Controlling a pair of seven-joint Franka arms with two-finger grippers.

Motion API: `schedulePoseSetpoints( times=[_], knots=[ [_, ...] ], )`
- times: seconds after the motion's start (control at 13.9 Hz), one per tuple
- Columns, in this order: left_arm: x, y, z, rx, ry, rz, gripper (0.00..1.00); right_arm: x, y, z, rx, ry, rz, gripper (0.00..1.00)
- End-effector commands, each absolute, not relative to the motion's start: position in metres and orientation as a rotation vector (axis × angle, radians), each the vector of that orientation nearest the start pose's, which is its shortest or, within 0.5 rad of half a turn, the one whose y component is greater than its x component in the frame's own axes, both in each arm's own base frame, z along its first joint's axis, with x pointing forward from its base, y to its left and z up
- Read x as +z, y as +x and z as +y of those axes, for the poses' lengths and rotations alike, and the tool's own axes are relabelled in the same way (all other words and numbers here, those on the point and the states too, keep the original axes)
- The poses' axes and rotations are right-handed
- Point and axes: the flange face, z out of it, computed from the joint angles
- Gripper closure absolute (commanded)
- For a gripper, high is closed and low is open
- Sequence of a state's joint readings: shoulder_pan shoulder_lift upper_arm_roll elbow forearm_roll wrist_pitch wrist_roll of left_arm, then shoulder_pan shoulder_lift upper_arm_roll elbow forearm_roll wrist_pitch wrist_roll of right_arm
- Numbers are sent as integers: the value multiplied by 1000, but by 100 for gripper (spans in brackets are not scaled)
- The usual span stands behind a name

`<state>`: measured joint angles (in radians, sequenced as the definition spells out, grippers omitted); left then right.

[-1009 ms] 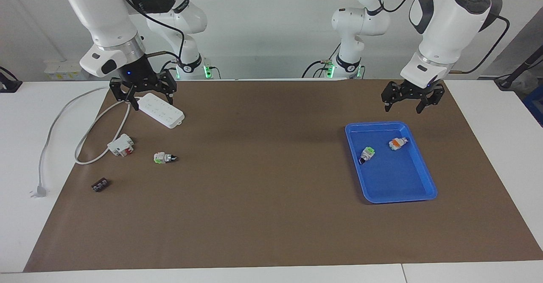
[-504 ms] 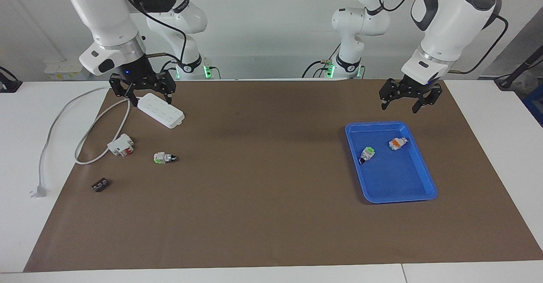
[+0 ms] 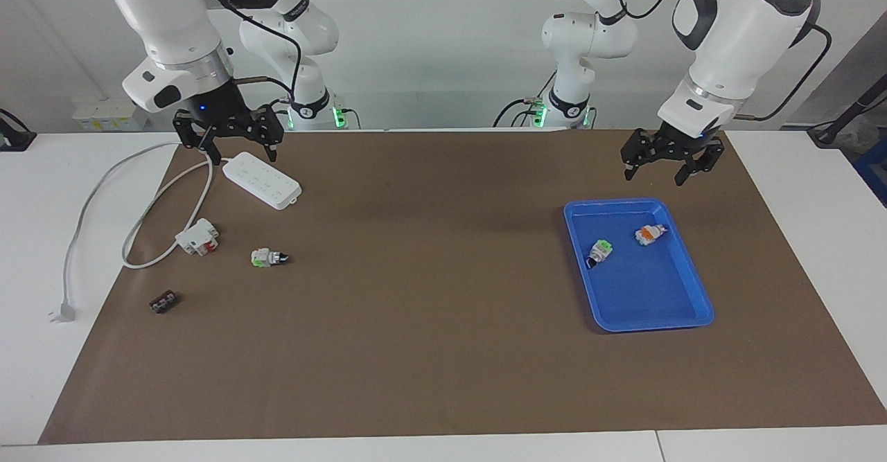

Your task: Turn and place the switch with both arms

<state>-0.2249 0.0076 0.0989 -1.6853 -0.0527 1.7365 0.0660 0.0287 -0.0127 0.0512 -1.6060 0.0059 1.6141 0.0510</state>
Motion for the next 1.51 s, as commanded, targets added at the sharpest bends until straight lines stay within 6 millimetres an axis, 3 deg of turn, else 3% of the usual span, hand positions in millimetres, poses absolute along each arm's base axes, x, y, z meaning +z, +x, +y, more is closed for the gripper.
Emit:
schedulePoseSetpoints(
  times=[0.0,0.5,0.65,0.86,1.44],
  knots=[
    [588,561,-72,-91,-3174,309,0,622,553,45,-26,-3170,-18,0],
    [588,562,-72,-121,-3166,307,0,617,549,42,-10,-3171,67,0],
    [586,565,-51,-110,-3168,254,0,617,550,41,-14,-3168,89,0],
    [583,566,-36,-103,-3170,210,0,616,549,41,-8,-3169,130,0],
    [592,566,-37,-76,-3093,231,0,615,549,43,-19,-3198,122,0]
  ],
)
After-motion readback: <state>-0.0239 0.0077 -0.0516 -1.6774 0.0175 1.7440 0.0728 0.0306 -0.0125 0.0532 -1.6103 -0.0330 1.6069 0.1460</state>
